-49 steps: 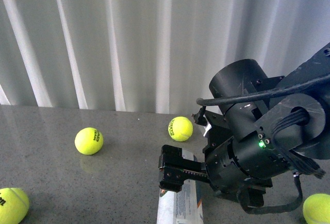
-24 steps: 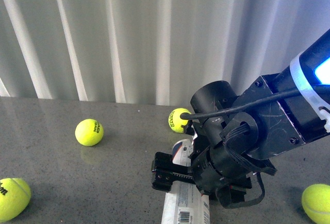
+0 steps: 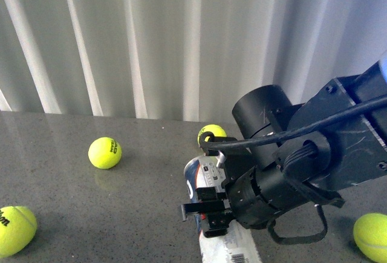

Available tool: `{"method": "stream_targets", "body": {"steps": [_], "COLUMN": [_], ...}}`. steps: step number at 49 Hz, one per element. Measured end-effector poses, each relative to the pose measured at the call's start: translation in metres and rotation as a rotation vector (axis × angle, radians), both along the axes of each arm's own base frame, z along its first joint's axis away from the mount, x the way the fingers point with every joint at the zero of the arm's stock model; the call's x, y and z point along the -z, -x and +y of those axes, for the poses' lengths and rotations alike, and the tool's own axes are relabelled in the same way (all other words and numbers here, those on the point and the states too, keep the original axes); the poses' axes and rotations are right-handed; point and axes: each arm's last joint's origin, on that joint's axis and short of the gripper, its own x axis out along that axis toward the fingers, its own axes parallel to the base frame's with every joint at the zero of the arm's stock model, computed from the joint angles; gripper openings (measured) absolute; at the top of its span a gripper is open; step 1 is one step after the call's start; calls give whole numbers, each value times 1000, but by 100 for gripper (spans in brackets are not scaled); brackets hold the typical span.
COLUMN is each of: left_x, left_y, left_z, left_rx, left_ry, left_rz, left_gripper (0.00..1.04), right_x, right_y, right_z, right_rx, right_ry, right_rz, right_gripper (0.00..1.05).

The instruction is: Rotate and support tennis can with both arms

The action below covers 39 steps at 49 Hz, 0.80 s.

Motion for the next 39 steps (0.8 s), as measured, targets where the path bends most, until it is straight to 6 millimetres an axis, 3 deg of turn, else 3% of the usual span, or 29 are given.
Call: {"method": "stream_targets", "body": {"steps": [8, 14, 27, 39], "left_x": [0, 0, 0, 0], "left_y": [0, 0, 0, 0], "left_z": [0, 0, 0, 0], "left_rx": [0, 0, 0, 0], "left_ry": [0, 0, 0, 0], "left_rz": [0, 0, 0, 0], "left_gripper": [98, 98, 98, 98], "right_x": [-22, -24, -21, 2], "right_y": [2, 5, 14, -8], "right_z": [-17, -23, -11, -12], "right_rx": [-298, -521, -1050, -1269], "right_ry": [142, 228, 303, 526], "right_rz": [-178, -278, -451, -474], "right_gripper": [27, 22, 21, 20]}}
